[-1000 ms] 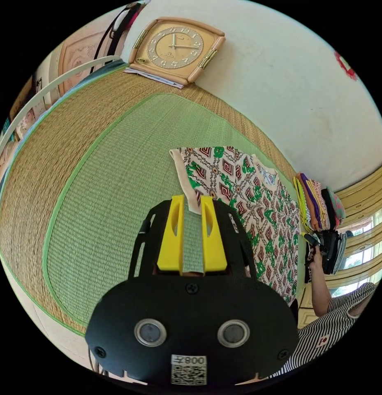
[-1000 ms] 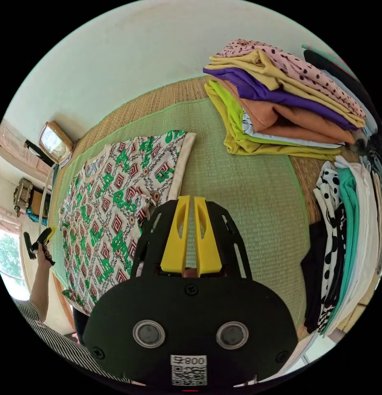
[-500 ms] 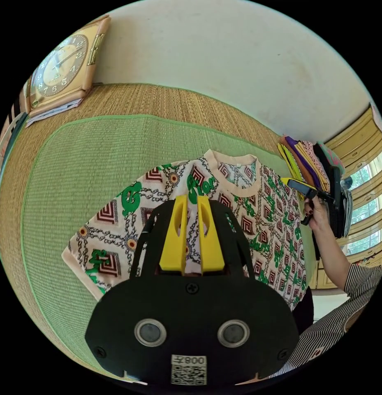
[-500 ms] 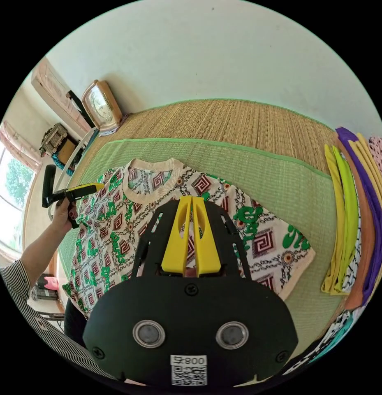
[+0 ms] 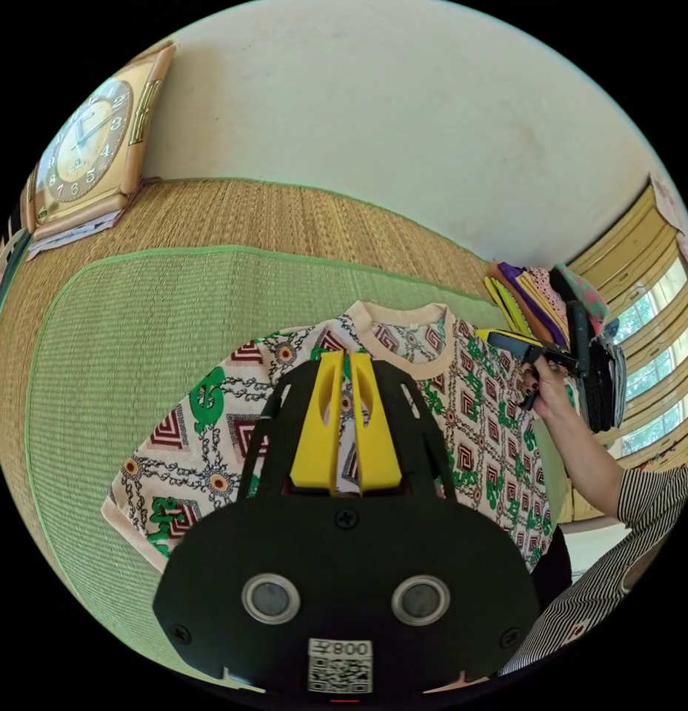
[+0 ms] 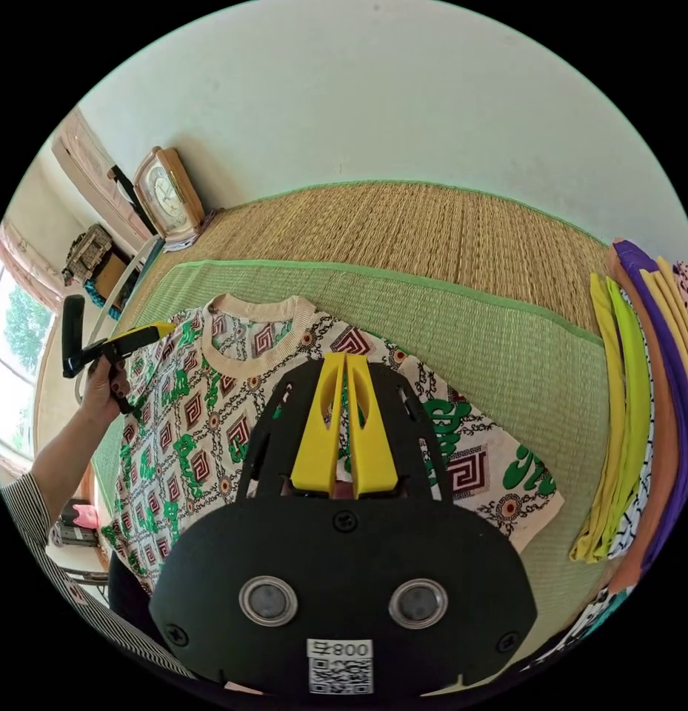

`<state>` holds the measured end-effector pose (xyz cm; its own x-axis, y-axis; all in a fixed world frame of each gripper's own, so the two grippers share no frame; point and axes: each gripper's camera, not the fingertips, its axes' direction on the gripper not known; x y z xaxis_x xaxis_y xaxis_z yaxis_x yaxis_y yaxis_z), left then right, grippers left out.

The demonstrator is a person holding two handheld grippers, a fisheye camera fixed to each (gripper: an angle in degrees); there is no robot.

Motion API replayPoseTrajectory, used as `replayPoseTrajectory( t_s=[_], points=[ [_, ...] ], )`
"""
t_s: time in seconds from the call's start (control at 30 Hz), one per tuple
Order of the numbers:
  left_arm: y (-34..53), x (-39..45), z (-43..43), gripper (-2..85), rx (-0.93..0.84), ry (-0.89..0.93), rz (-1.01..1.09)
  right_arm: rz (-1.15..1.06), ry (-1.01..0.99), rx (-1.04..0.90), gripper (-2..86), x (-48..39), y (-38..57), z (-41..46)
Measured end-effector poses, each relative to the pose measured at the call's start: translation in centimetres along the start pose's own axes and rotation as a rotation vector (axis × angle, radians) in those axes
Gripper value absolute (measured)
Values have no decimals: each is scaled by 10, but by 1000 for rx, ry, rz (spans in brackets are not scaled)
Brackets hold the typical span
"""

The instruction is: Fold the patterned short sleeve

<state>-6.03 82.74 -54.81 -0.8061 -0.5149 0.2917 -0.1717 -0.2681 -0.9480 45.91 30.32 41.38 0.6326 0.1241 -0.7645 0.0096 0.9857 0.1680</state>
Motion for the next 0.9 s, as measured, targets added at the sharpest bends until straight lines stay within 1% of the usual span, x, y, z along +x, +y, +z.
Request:
replayPoseTrajectory(
  t_s=[0.1, 0.2, 0.27, 0.33, 0.43, 0.5, 0.6, 0.67, 0.73, 0.8, 0.83, 0.9],
  points=[
    [-10, 7, 20, 10, -57, -18, 14, 37, 5, 15, -5, 9, 12, -3],
    [-19, 2, 37, 6, -97, -45, -28, 75, 3, -50, -5, 20, 7, 14],
    [-20, 1, 35, 4, -66, -15, -49, 84, -20, -34, -5, 22, 5, 8],
    [-15, 10, 30, 3, -35, 22, -13, 69, -13, 8, -5, 20, 9, -7],
    [-10, 20, 37, 2, -51, 17, 20, 75, 45, 45, -5, 25, 29, -26],
    [-13, 20, 48, 2, -91, -5, 7, 128, 75, 1, -4, 41, 40, -18],
    [-18, 17, 52, 1, -70, 32, -40, 160, 31, -14, -4, 56, 40, -9],
    [-19, 21, 48, 1, -51, 36, -31, 169, 51, -16, -4, 56, 37, -12],
    [-17, 29, 43, 1, -27, 10, 3, 137, 83, 13, -4, 48, 38, -20],
    [-18, 28, 48, 1, -58, -20, -2, 99, 76, 29, -5, 35, 43, -23],
    [-18, 25, 56, 1, -100, -13, -20, 90, 75, 31, -5, 32, 45, -23],
    [-19, 21, 58, 1, -80, 40, -55, 68, 62, 8, -5, 21, 48, -16]
  ],
)
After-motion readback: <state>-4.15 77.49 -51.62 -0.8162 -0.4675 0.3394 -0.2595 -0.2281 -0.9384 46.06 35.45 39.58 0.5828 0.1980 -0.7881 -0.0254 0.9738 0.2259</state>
